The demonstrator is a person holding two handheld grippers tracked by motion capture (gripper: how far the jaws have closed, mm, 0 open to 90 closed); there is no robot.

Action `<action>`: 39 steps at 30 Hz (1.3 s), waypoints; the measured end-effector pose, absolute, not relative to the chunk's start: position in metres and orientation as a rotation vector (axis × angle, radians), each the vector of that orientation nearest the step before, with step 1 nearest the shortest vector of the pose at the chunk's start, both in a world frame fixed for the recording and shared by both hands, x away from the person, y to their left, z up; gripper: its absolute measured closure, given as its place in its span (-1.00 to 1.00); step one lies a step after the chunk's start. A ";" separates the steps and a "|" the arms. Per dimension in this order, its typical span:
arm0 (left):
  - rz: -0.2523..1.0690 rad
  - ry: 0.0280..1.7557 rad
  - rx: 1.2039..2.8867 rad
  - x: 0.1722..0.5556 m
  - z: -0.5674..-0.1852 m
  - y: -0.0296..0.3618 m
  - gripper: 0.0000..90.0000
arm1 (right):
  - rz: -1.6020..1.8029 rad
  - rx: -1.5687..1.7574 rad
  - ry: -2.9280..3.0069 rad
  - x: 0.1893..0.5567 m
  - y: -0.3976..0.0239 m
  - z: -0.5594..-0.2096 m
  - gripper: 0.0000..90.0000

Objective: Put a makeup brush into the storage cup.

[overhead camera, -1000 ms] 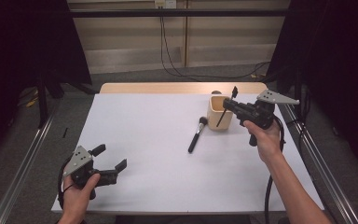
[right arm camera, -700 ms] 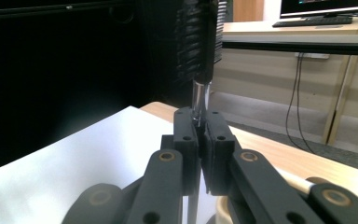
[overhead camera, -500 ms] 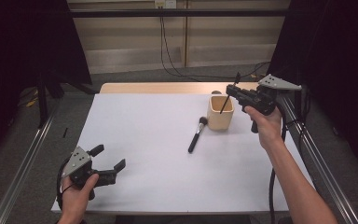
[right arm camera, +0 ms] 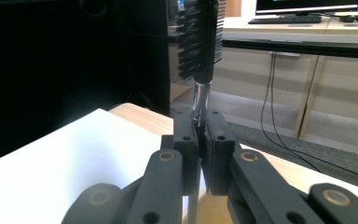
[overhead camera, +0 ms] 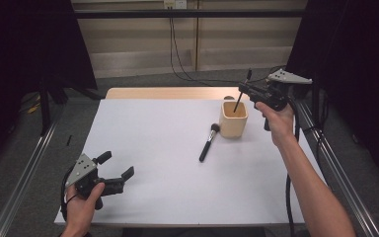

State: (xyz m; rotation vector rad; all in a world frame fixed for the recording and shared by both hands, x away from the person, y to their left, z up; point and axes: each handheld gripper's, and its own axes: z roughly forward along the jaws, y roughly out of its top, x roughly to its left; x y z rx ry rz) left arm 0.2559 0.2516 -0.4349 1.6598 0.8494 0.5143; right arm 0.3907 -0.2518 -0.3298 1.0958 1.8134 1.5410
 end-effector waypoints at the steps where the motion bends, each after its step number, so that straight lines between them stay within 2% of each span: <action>1: 0.516 0.843 1.663 0.256 -0.435 0.252 -0.95 | 1.533 1.101 1.816 0.393 -0.252 -0.331 0.91; 39: 0.553 0.845 1.681 0.258 -0.435 0.255 -0.95 | 1.445 1.164 1.864 0.408 -0.251 -0.372 0.91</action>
